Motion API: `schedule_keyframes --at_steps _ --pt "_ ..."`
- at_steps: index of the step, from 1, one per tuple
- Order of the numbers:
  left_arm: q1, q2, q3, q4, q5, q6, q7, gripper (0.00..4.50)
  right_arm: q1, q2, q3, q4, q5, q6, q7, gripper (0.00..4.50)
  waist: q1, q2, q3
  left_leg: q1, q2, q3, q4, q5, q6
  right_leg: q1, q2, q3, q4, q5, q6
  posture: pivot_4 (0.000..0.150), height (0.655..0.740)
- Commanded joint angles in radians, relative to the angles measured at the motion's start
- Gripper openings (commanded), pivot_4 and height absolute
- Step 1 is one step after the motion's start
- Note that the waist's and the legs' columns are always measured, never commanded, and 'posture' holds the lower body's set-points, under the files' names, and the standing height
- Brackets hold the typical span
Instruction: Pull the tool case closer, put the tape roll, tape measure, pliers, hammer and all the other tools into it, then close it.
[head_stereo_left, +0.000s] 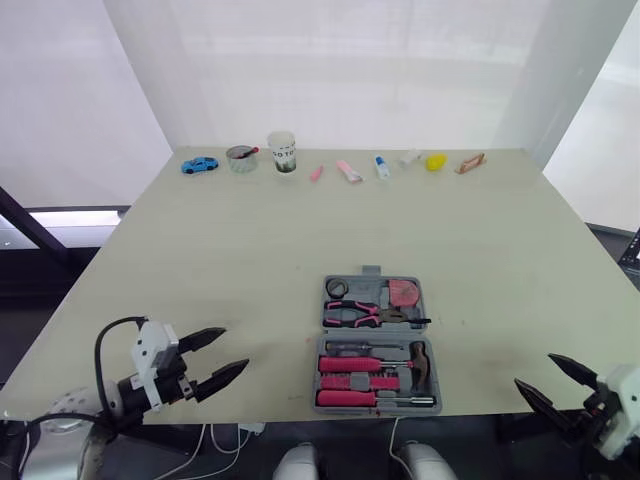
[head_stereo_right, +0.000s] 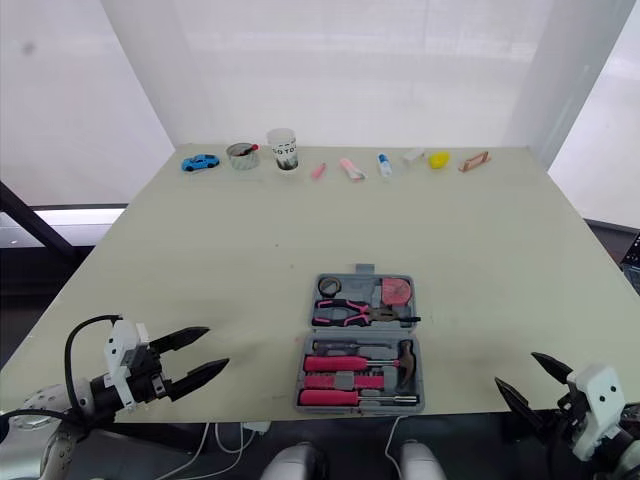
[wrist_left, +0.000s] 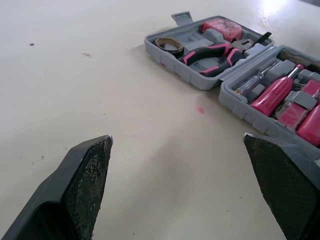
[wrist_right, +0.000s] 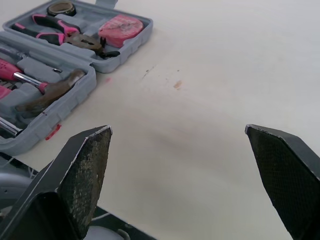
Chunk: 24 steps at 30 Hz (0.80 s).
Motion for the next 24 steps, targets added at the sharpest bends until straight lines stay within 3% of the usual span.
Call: schedule_keyframes --at_steps 1,15,17,19,20,21,23,24 --pt "0.011 0.006 -0.007 -0.063 -0.015 0.004 -0.001 4.47 0.009 0.0 -0.019 -0.037 0.011 -0.015 -0.008 4.5 0.0 0.0 0.0 0.0 0.0 0.0 0.0 0.0 0.0 0.0 0.0 0.0 0.0 0.0 0.0 0.15 0.74" --pt "-0.233 0.073 -0.322 -0.171 0.04 0.055 -0.142 4.47 -0.23 -0.077 0.067 -0.023 0.029 0.138 -0.032 4.5 0.001 0.001 0.0 -0.002 -0.005 0.003 -0.002 0.0 0.001 -0.001 0.0 0.0 -0.002 0.002 -0.004 0.15 0.74" --pt "-0.289 0.056 -0.374 -0.153 0.046 0.059 -0.164 4.08 -0.289 -0.097 0.099 0.001 0.027 0.175 -0.025 4.5 0.001 0.001 0.0 -0.001 -0.006 0.003 -0.001 0.0 0.001 -0.001 0.001 0.0 -0.001 0.002 -0.004 0.15 0.74" --pt "-0.343 0.038 -0.427 -0.126 0.06 0.05 -0.194 3.32 -0.359 -0.118 0.139 0.042 0.015 0.209 -0.017 4.5 0.001 0.0 0.0 -0.001 -0.006 0.004 -0.001 0.0 0.001 0.0 0.002 -0.001 -0.001 0.002 -0.004 0.15 0.74" --pt "-0.365 0.029 -0.449 -0.113 0.065 0.046 -0.205 3.24 -0.39 -0.126 0.155 0.064 0.008 0.221 -0.014 4.5 0.001 0.0 0.0 -0.002 -0.006 0.004 -0.001 0.0 0.001 0.0 0.002 0.0 -0.001 0.002 -0.004 0.15 0.74" --pt "-0.389 0.015 -0.473 -0.098 0.076 0.036 -0.218 2.66 -0.427 -0.133 0.175 0.09 0.001 0.233 -0.008 4.5 0.001 0.0 0.0 -0.002 -0.006 0.004 -0.001 0.0 0.001 0.0 0.002 0.0 -0.001 0.002 -0.004 0.15 0.74" --pt "-0.425 -0.005 -0.514 -0.076 0.092 0.023 -0.241 2.05 -0.488 -0.144 0.208 0.134 -0.01 0.258 0.002 4.5 0.0 0.0 0.0 -0.002 -0.006 0.004 -0.001 0.0 0.001 0.0 0.003 0.0 -0.001 0.002 -0.004 0.15 0.74" --pt "-0.444 -0.016 -0.54 -0.063 0.106 0.015 -0.254 1.96 -0.523 -0.147 0.226 0.159 -0.016 0.272 0.007 4.5 0.0 0.0 0.0 -0.002 -0.006 0.003 -0.001 0.0 0.001 0.0 0.004 0.0 -0.001 0.002 -0.004 0.15 0.74"
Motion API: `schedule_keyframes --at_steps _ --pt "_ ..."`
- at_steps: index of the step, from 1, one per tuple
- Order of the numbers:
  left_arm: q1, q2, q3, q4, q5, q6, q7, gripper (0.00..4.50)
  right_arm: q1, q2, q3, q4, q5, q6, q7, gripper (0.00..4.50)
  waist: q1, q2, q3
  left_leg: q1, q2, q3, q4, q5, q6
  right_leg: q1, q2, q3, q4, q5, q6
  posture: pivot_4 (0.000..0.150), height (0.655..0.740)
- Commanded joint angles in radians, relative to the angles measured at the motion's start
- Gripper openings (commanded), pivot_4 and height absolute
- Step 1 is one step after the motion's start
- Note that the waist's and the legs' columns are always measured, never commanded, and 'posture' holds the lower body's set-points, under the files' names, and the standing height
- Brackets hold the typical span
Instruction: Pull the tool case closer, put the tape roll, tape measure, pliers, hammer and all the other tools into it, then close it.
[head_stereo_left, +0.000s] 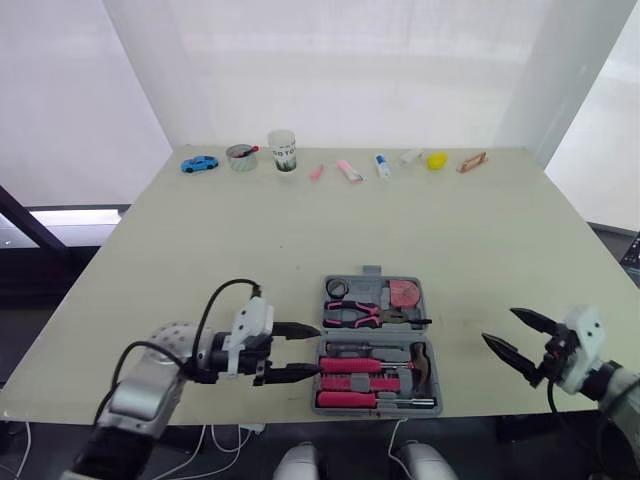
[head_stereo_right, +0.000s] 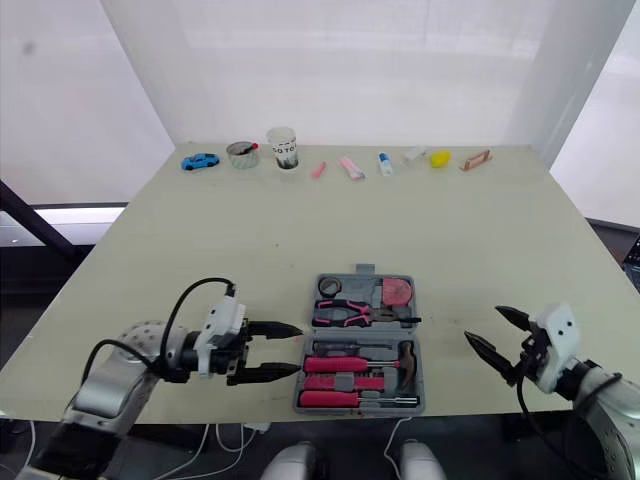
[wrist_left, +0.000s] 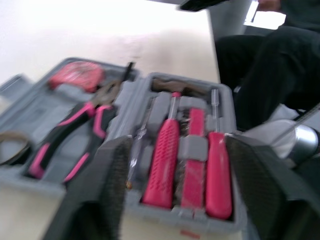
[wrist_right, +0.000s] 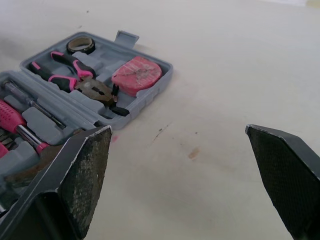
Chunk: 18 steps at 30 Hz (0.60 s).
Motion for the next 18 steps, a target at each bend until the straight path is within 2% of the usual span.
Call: schedule_keyframes --at_steps 1,2,3,4,6,7,18 --pt "-0.065 -0.037 -0.088 0.038 0.045 -0.043 -0.055 1.77 -0.118 -0.018 0.046 0.067 0.005 0.082 0.02 4.5 0.0 0.0 0.0 0.0 0.0 0.0 0.0 0.0 0.0 0.0 0.0 0.0 0.0 0.0 0.0 0.15 0.74" --pt "-0.092 -0.056 -0.122 0.06 0.067 -0.053 -0.065 1.77 -0.169 -0.014 0.062 0.095 0.023 0.133 0.026 4.5 0.0 0.0 0.0 0.0 0.0 -0.001 0.0 0.0 0.0 0.0 0.001 0.0 0.0 0.0 0.0 0.15 0.74" --pt "-0.121 -0.086 -0.158 0.092 0.09 -0.071 -0.072 1.33 -0.231 0.0 0.078 0.13 0.048 0.178 0.039 4.5 -0.001 0.0 0.0 -0.001 0.0 -0.001 0.0 0.0 0.0 0.0 0.001 0.0 0.0 0.0 0.0 0.15 0.74" --pt "-0.144 -0.114 -0.182 0.125 0.108 -0.089 -0.074 1.16 -0.283 0.012 0.088 0.164 0.066 0.218 0.05 4.5 -0.001 0.001 0.0 -0.001 0.0 -0.001 0.0 0.0 0.0 0.0 0.001 0.0 0.0 0.0 0.0 0.15 0.74" --pt "-0.173 -0.159 -0.21 0.185 0.133 -0.12 -0.074 0.28 -0.364 0.026 0.107 0.228 0.079 0.272 0.073 4.5 -0.001 0.001 0.0 -0.001 -0.001 0.0 0.002 0.0 0.0 0.0 0.002 0.002 0.001 0.001 0.002 0.15 0.74" --pt "-0.18 -0.177 -0.22 0.205 0.139 -0.126 -0.074 0.14 -0.399 0.03 0.119 0.263 0.077 0.298 0.083 4.5 -0.001 0.0 0.0 -0.001 -0.001 -0.001 0.002 0.0 0.0 0.0 0.002 0.002 0.001 0.001 0.002 0.15 0.74" --pt "-0.189 -0.234 -0.313 0.339 0.254 -0.185 -0.057 0.14 -0.702 0.118 0.255 0.705 -0.046 0.359 0.152 4.5 -0.002 0.001 0.0 -0.003 0.0 -0.001 0.002 0.0 0.001 -0.001 0.002 0.002 0.0 0.003 0.005 0.15 0.74"
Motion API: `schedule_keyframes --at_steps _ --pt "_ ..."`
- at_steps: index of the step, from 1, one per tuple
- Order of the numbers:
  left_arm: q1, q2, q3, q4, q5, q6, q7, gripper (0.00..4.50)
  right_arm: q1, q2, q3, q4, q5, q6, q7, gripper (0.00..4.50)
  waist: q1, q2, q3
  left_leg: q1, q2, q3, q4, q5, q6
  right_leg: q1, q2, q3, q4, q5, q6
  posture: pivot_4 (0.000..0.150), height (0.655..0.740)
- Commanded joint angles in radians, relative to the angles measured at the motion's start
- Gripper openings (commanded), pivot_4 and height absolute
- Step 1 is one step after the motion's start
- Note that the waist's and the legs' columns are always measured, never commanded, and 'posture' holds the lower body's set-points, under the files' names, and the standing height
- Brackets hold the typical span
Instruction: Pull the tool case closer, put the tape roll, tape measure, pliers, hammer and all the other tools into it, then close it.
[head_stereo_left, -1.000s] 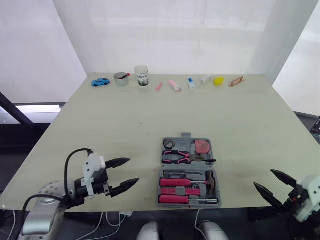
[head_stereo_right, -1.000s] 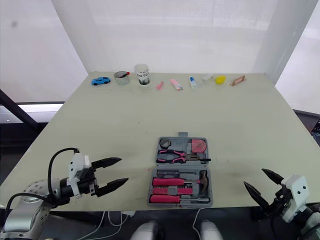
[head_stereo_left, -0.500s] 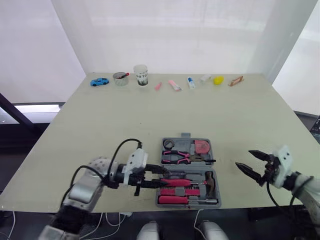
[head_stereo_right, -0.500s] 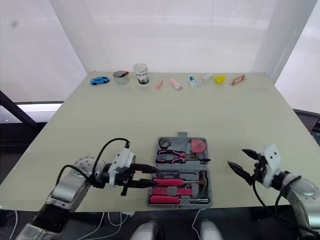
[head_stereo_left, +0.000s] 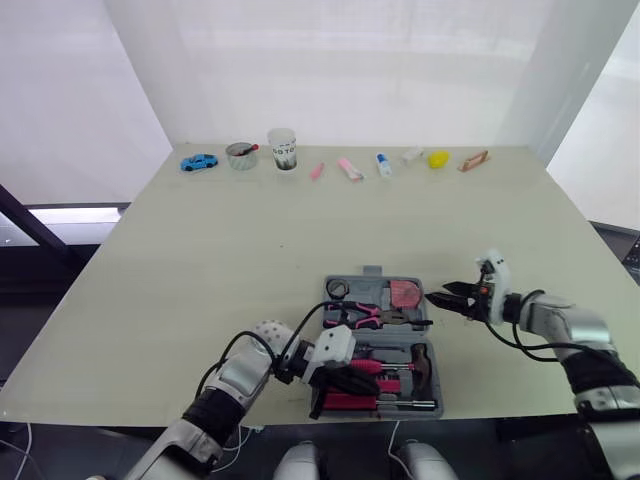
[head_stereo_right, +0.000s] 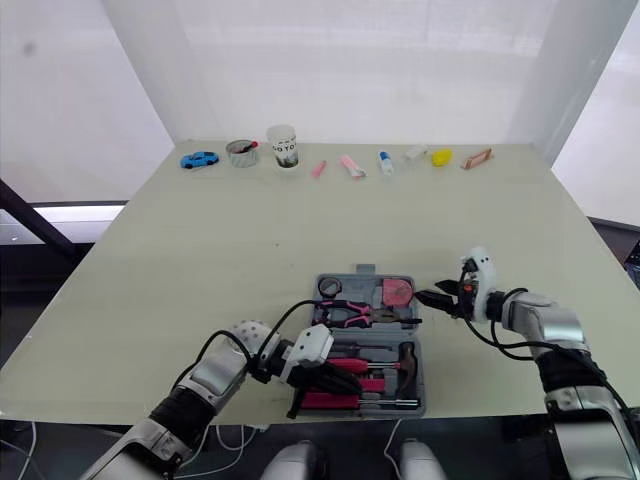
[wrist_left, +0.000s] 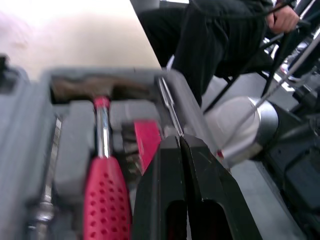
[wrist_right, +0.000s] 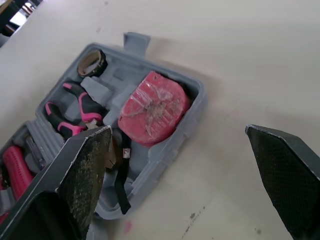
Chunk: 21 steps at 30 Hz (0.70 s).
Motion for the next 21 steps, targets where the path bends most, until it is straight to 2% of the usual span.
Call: schedule_keyframes --at_steps 1,7,14,21 --pt "-0.001 -0.01 -0.012 0.007 0.018 -0.02 0.005 0.14 -0.075 0.022 0.023 0.109 -0.04 0.0 0.039 4.5 0.0 0.0 0.0 0.0 0.0 0.0 0.0 0.0 0.0 0.0 0.0 0.0 0.0 0.0 0.0 0.15 0.74" --pt "0.005 -0.015 -0.023 0.044 0.063 -0.044 0.031 0.14 -0.22 0.121 0.046 0.339 -0.102 -0.027 0.072 4.5 -0.008 0.0 0.0 0.002 0.0 0.001 0.0 0.0 0.0 0.001 0.0 0.001 0.002 0.0 0.0 0.15 0.74" --pt "0.01 -0.017 -0.039 0.069 0.103 -0.073 0.059 0.14 -0.317 0.196 -0.005 0.533 -0.116 -0.053 0.14 4.5 -0.029 0.001 -0.001 0.003 0.0 0.001 0.0 0.0 0.0 0.001 0.0 0.001 0.002 0.0 0.0 0.15 0.74" --pt "0.034 -0.007 -0.04 0.052 0.1 -0.067 0.072 0.14 -0.381 0.236 -0.065 0.634 -0.107 -0.084 0.298 4.5 -0.031 0.001 -0.001 0.003 0.001 0.0 -0.001 0.0 0.0 0.001 0.002 0.001 0.003 0.0 0.0 0.15 0.74"
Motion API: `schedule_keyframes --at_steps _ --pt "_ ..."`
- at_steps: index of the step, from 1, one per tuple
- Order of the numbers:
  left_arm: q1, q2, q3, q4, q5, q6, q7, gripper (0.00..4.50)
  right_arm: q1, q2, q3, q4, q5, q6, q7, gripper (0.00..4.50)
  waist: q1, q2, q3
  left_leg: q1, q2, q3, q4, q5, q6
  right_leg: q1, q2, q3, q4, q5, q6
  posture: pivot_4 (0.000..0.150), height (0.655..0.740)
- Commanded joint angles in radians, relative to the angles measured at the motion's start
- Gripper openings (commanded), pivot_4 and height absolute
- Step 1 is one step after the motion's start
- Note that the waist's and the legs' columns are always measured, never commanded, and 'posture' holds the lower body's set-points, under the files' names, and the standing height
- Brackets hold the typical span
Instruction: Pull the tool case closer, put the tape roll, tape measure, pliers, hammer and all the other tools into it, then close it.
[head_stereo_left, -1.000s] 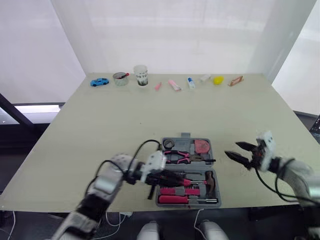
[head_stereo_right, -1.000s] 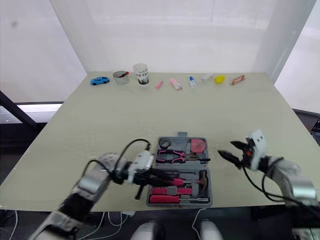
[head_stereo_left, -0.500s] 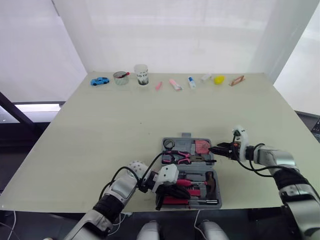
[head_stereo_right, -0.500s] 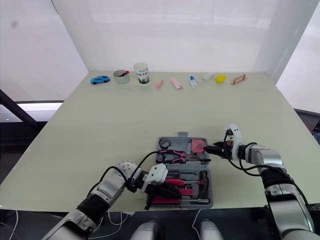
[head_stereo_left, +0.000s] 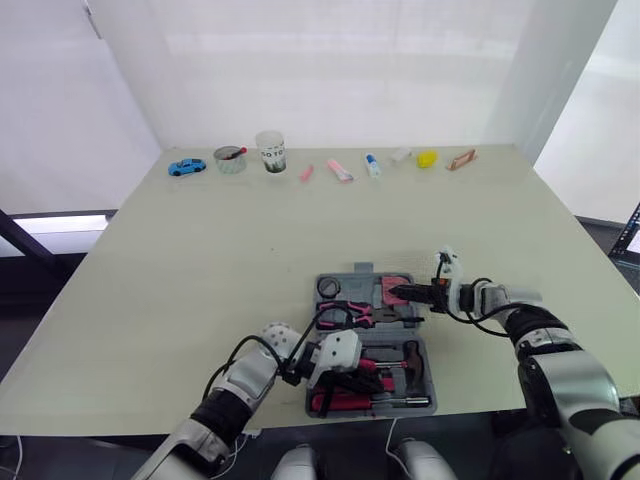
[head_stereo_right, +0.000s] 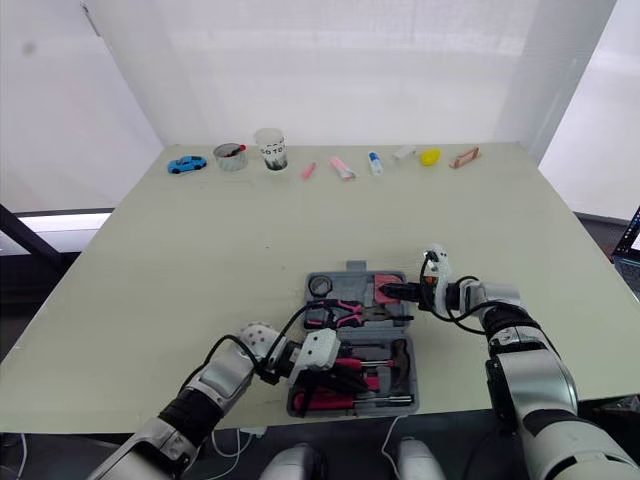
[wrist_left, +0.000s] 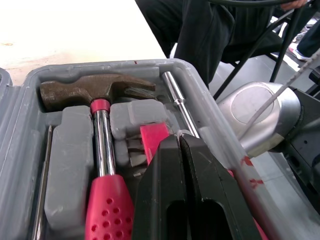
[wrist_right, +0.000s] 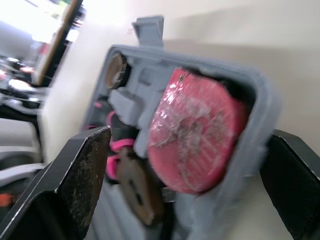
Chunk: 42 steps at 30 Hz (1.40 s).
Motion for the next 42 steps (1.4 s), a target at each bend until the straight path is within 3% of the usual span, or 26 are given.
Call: schedule_keyframes --at_steps 1,6,10,15,18,21,25,28,30,31,32,37,39,41,42 --pt "0.035 0.018 -0.023 0.019 0.038 0.017 0.011 0.14 -0.049 0.033 -0.037 0.008 0.022 -0.024 0.091 4.5 -0.001 0.0 0.0 0.0 0.0 0.0 0.0 0.0 0.0 0.0 0.0 0.0 0.0 0.0 0.0 0.15 0.74" --pt "0.051 0.027 0.002 -0.009 0.016 0.033 0.029 0.14 -0.067 0.028 -0.05 0.002 0.012 -0.041 0.18 4.5 0.001 0.0 0.0 0.0 0.0 0.0 0.0 0.0 0.0 0.0 0.0 0.0 0.0 0.0 0.0 0.15 0.74" --pt "0.122 0.07 0.085 -0.218 -0.08 0.099 0.058 0.14 -0.05 -0.003 -0.007 -0.126 0.017 0.004 0.338 4.5 -0.002 0.002 0.001 -0.001 0.0 0.0 0.0 0.0 0.0 -0.001 0.0 0.0 0.0 0.0 0.0 0.15 0.74" --pt "0.311 0.195 0.233 -0.543 -0.223 0.228 0.109 0.14 0.048 -0.077 0.024 -0.447 0.086 0.15 0.426 4.5 0.006 0.004 0.002 -0.006 0.001 -0.002 -0.001 0.0 0.0 -0.005 -0.001 -0.002 0.0 0.0 0.0 0.15 0.74" --pt "0.455 0.294 0.364 -0.641 -0.304 0.266 0.113 0.14 0.162 -0.144 0.037 -0.706 0.158 0.27 0.431 4.5 0.012 0.004 0.002 -0.011 0.0 -0.009 0.0 0.0 0.0 -0.008 -0.004 -0.005 -0.001 0.0 0.0 0.15 0.74" --pt "0.589 0.353 0.501 -0.656 -0.386 0.288 0.106 0.14 0.285 -0.209 0.033 -0.94 0.242 0.377 0.407 4.5 0.015 0.004 0.002 -0.014 0.0 -0.011 0.0 0.0 0.0 -0.01 -0.005 -0.007 -0.002 0.0 0.0 0.15 0.74" --pt "0.746 0.375 0.698 -0.532 -0.443 0.254 0.083 0.14 0.507 -0.28 -0.057 -1.228 0.333 0.444 0.289 4.5 0.015 0.004 0.002 -0.015 0.0 -0.012 0.0 0.0 0.0 -0.011 -0.007 -0.009 -0.002 -0.001 -0.002 0.15 0.74" --pt "0.685 0.337 0.807 -0.473 -0.505 0.293 0.182 0.14 0.694 -0.275 -0.196 -1.378 0.283 0.306 0.116 4.5 0.035 0.004 0.004 -0.014 -0.001 -0.012 0.001 0.0 0.0 -0.011 -0.007 -0.01 -0.002 -0.003 -0.004 0.15 0.74" --pt "0.633 0.317 0.84 -0.447 -0.511 0.291 0.232 0.63 0.798 -0.266 -0.263 -1.451 0.238 0.2 0.028 4.5 0.037 0.004 0.004 -0.015 -0.001 -0.012 0.002 0.0 -0.001 -0.01 -0.007 -0.012 -0.002 -0.005 -0.001 0.15 0.74" --pt "0.618 0.31 0.851 -0.436 -0.508 0.286 0.248 0.64 0.861 -0.263 -0.292 -1.467 0.193 0.124 -0.007 4.5 0.04 0.004 0.004 -0.015 -0.001 -0.012 0.002 0.0 -0.001 -0.01 -0.007 -0.012 -0.002 -0.005 -0.001 0.15 0.74" --pt "0.611 0.305 0.858 -0.431 -0.505 0.284 0.256 1.34 0.905 -0.263 -0.309 -1.475 0.164 0.073 -0.028 4.5 0.038 0.004 0.004 -0.015 -0.002 -0.011 0.003 0.0 -0.001 -0.01 -0.007 -0.012 -0.002 -0.005 0.0 0.15 0.74" --pt "0.567 0.308 0.853 -0.399 -0.444 0.307 0.345 2.9 1.108 -0.206 -0.46 -1.451 0.087 -0.198 -0.105 4.5 0.035 -0.001 0.001 -0.013 -0.002 -0.008 0.004 0.001 -0.001 -0.008 -0.007 -0.01 -0.002 -0.004 0.0 0.15 0.74" --pt "0.557 0.315 0.844 -0.393 -0.423 0.312 0.361 3.82 1.164 -0.203 -0.486 -1.432 0.071 -0.261 -0.106 4.5 0.03 -0.001 0.001 -0.013 -0.002 -0.007 0.003 0.0 -0.001 -0.008 -0.006 -0.009 -0.003 -0.003 -0.004 0.15 0.74" --pt "0.553 0.32 0.827 -0.393 -0.405 0.321 0.369 4.45 1.207 -0.191 -0.505 -1.412 0.074 -0.316 -0.109 4.5 0.031 -0.001 0.001 -0.013 -0.001 -0.006 0.002 0.0 -0.001 -0.008 -0.004 -0.008 -0.002 -0.003 -0.004 0.15 0.74" --pt "0.555 0.326 0.814 -0.388 -0.387 0.326 0.373 4.45 1.236 -0.187 -0.51 -1.403 0.074 -0.352 -0.108 4.5 0.031 -0.001 0.001 -0.012 -0.001 -0.006 0.002 0.0 -0.001 -0.008 -0.004 -0.008 -0.002 -0.003 -0.004 0.15 0.74"
